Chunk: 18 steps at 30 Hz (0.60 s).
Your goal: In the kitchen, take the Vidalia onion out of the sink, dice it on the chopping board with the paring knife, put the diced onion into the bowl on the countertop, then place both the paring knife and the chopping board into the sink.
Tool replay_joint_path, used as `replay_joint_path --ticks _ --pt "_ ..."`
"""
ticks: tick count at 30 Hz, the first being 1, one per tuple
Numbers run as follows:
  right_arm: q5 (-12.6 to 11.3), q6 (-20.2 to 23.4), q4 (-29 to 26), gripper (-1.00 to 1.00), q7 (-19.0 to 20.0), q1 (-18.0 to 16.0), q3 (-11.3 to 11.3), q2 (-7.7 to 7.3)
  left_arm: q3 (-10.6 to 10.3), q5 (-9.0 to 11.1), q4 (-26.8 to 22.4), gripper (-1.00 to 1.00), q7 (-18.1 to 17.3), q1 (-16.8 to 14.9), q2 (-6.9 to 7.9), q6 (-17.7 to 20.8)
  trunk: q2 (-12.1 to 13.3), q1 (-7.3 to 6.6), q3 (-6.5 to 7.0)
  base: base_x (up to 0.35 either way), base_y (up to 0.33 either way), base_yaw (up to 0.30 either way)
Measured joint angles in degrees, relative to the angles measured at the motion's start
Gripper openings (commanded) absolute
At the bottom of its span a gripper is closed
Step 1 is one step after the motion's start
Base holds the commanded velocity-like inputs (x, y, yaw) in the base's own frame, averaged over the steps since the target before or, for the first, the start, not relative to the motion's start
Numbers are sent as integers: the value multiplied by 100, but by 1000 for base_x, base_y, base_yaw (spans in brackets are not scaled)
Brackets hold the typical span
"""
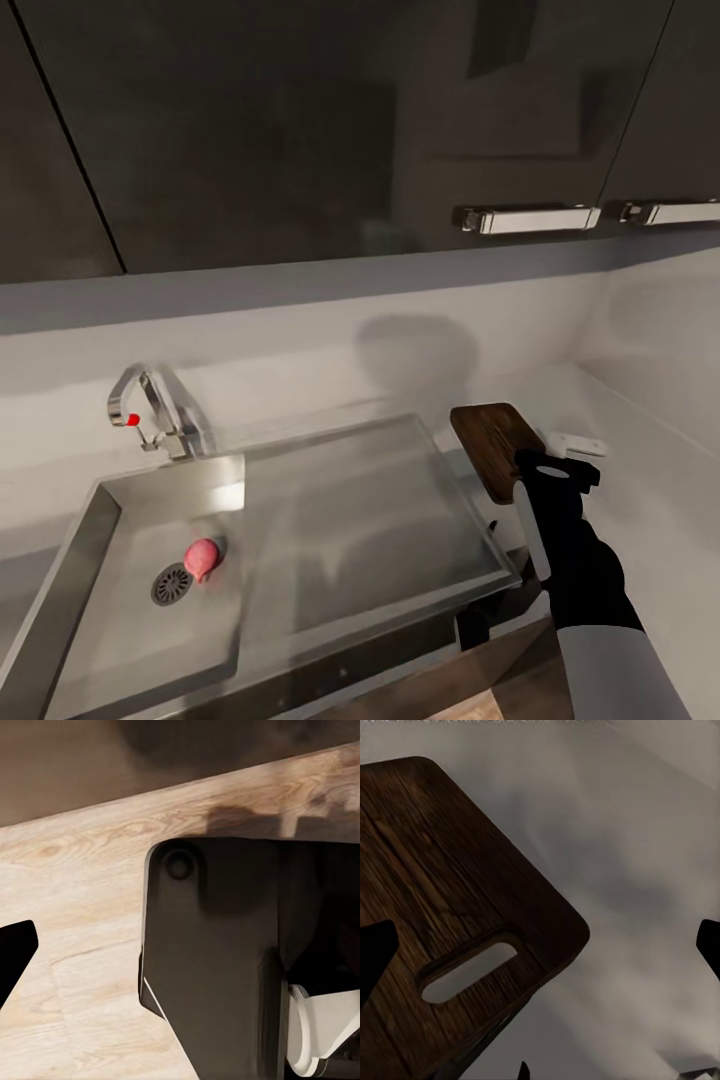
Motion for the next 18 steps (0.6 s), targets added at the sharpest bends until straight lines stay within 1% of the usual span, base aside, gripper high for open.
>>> replay_joint_path --ticks 8,15,18 --pt "-13 1 0 100 8 0 0 8 0 -1 63 100 0 0 0 -3 0 0 -3 6 -8 0" --pt "-16 1 4 100 9 0 0 16 0 -1 75 100 -3 -1 -22 -2 0 1 -45 0 -169 0" --pt "-16 1 8 100 10 0 0 17 0 0 75 100 -3 0 -25 -3 0 1 -70 0 -80 0"
